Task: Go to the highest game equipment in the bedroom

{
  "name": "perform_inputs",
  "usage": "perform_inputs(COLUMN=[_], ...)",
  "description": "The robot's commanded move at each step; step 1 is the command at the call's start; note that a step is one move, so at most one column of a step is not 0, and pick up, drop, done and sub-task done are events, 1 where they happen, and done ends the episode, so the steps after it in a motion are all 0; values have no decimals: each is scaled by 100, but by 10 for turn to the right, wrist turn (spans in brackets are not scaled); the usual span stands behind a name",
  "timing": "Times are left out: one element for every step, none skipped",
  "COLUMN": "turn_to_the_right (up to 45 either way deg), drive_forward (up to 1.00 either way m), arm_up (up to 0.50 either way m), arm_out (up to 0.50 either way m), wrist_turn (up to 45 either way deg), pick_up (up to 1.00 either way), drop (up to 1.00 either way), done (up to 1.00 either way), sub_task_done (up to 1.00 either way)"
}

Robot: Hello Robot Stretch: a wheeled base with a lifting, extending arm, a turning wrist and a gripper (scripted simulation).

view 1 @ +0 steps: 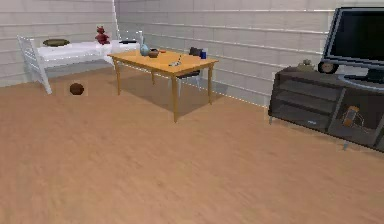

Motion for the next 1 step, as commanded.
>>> perform_inputs(turn_to_the_right=[0], drive_forward=[45], arm_up=[0], arm_out=[0], wrist_turn=[0], pick_up=[0], drop=[0], done=[0], sub_task_done=[0])
